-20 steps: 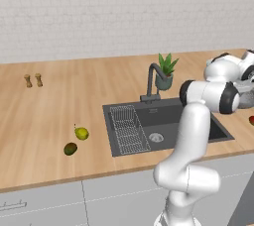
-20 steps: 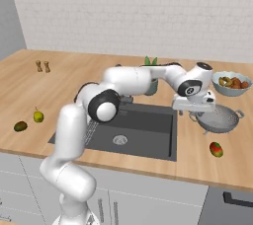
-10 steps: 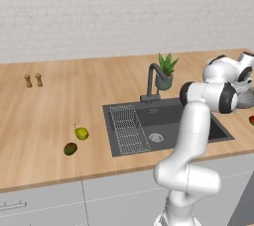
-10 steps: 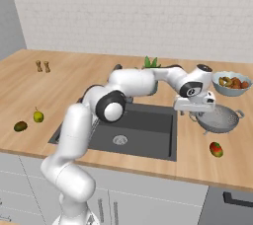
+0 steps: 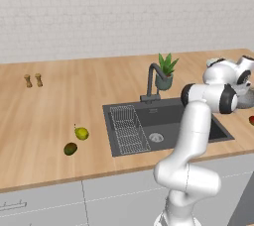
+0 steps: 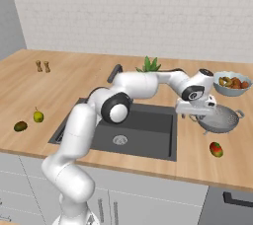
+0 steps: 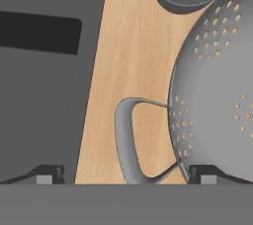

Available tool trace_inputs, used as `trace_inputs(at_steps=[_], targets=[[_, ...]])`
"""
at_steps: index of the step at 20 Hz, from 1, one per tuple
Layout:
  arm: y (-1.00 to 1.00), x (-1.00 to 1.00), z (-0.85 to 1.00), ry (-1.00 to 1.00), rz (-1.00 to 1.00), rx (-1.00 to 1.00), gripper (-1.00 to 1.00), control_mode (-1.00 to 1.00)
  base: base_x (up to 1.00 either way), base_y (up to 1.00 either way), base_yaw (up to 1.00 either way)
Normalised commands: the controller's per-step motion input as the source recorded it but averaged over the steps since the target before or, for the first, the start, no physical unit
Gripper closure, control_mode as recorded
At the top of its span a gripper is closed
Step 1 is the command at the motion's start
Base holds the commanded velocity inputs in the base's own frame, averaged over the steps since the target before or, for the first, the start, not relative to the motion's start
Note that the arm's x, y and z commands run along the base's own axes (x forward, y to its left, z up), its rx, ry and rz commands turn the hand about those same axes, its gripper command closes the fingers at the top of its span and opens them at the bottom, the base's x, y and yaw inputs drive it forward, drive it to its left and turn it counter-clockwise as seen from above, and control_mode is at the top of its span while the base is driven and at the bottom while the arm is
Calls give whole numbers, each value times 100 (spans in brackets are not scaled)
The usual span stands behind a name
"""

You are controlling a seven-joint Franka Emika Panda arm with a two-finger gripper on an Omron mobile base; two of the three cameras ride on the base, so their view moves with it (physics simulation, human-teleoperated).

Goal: Put the colander in the sink, put the pear, mango, mango in the colander, and turn on the sink faucet and pour water over the colander.

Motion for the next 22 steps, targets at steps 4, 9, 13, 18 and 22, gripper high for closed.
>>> trace_inputs(at_steps=[4, 9, 13, 18, 22], targets=[[-1, 7, -26, 0, 0, 0, -100, -100, 0, 0, 0], [-9, 7, -2, 0, 0, 0, -100, -100, 0, 0, 0], [-12, 2, 0, -1, 0, 0, -100, -100, 0, 0, 0], [-17, 7, -9, -8, 0, 0, -100, -100, 0, 0, 0], [-3, 1, -23, -7, 0, -1, -100, -100, 0, 0, 0]])
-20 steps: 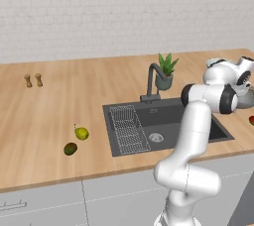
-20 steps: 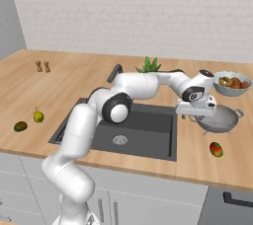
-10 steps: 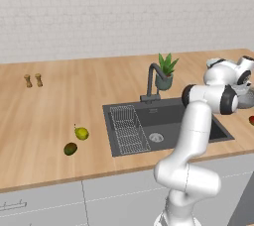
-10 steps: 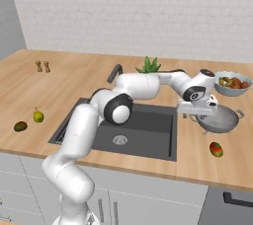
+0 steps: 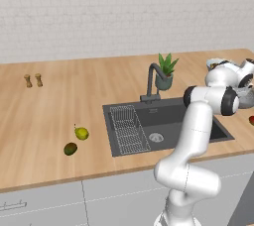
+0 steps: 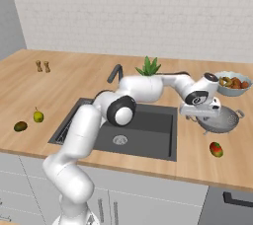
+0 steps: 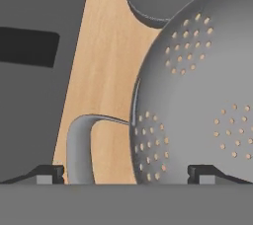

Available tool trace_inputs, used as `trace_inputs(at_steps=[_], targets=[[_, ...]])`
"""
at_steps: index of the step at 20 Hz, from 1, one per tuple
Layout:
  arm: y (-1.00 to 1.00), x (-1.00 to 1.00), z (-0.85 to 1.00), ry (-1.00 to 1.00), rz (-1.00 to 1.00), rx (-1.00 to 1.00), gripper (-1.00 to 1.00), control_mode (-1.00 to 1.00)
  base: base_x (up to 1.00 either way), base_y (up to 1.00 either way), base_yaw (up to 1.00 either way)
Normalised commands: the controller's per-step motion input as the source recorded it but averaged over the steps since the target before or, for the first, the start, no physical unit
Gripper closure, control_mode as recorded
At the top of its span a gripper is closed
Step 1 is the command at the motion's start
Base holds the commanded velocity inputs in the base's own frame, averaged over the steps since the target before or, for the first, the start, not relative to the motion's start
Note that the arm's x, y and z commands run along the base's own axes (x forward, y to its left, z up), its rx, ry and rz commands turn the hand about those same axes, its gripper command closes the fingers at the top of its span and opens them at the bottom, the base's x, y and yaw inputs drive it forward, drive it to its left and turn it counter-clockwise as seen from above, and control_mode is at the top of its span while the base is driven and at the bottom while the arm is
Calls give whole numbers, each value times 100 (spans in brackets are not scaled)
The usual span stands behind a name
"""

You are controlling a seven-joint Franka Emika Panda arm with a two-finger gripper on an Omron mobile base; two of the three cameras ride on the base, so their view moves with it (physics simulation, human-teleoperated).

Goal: Put the colander in the sink, put the pear, mango, mango in the colander, and turn on the sink faucet and pour water over the colander.

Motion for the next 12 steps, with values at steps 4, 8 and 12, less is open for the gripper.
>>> trace_inputs(at_steps=[4, 8, 12], targets=[[0, 0, -36, -7, 0, -4, -100, -100, 0, 0, 0], [0, 7, -20, -5, 0, -1, -100, -100, 0, 0, 0], [0, 19, -6, -4, 0, 0, -100, -100, 0, 0, 0]])
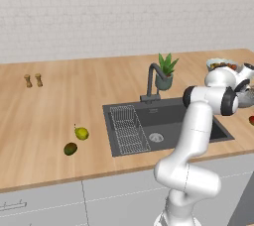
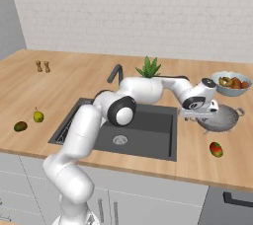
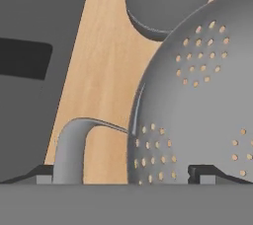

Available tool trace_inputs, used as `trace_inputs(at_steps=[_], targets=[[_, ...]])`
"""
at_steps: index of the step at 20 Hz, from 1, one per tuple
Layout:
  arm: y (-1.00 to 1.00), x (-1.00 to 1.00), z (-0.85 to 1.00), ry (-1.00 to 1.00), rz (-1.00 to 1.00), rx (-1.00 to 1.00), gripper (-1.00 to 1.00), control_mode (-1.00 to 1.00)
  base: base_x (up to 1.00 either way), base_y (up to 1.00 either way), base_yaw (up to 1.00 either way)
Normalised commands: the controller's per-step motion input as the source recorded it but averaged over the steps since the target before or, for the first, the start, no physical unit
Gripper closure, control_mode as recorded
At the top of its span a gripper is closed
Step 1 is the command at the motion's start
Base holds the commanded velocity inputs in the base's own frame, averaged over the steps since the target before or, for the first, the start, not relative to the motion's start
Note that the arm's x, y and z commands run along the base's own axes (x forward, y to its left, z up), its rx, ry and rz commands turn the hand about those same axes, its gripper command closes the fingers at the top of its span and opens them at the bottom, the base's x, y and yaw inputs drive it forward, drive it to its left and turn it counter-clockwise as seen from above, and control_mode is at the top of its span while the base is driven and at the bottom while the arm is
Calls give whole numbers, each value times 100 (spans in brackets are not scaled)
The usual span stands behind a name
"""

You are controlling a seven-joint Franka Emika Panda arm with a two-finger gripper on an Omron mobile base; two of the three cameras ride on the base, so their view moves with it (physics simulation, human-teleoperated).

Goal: Put the colander in the sink, put the pear, mango, mango in the colander, and turn on the sink faucet and pour water over the colander.

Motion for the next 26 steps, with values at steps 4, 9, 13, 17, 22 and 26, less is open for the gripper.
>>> trace_inputs(at_steps=[4, 9, 13, 17, 22, 26], targets=[[-7, 20, -3, -6, 0, 0, -100, -100, 0, 0, 0], [-19, 22, -1, -4, 0, 0, -100, -100, 0, 0, 0], [-27, 20, -2, -1, 0, 0, -100, -100, 0, 0, 0], [-29, 7, -23, -2, 0, 0, 100, -100, 0, 0, 0], [-9, 0, -12, -1, 0, 0, 100, -100, 0, 0, 0], [-1, 0, 0, 0, 0, 0, 100, -100, 0, 0, 0]])
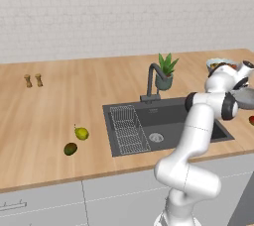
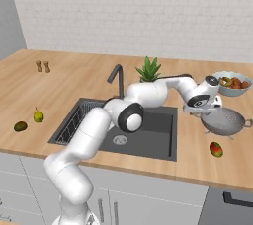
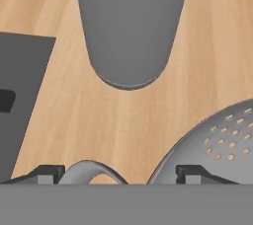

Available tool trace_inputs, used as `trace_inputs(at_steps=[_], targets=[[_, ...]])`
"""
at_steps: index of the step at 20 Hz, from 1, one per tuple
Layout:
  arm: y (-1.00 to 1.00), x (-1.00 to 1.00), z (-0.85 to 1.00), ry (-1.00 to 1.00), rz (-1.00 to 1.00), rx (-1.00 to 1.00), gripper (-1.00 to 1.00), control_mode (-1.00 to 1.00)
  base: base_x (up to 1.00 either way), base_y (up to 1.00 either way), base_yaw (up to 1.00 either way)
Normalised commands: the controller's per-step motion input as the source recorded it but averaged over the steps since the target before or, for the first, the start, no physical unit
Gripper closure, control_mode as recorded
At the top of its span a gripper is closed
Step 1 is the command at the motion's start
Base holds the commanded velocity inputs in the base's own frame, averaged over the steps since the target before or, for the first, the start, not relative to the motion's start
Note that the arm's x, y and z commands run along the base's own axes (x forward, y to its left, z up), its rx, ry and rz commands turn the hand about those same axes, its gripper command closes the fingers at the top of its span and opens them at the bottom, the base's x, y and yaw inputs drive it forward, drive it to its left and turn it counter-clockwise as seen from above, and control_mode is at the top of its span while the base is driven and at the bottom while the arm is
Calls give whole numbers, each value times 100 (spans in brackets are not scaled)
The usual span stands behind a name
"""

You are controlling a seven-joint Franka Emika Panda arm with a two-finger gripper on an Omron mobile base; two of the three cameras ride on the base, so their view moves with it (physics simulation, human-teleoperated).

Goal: Put the colander in the sink, put the pear, mango, mango in the colander, and turn on the sink faucet and pour water over the colander.

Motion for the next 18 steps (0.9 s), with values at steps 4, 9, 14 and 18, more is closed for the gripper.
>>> trace_inputs(at_steps=[4, 9, 14, 18], targets=[[-2, -3, 10, 0, -1, -2, 100, -100, 0, 0, 0], [19, -36, 47, -9, 0, -10, 100, -100, 0, 0, 0], [26, -36, 57, -8, 0, -10, 100, -100, 0, 0, 0], [42, -59, 47, -7, 0, -15, 100, -100, 0, 0, 0]])
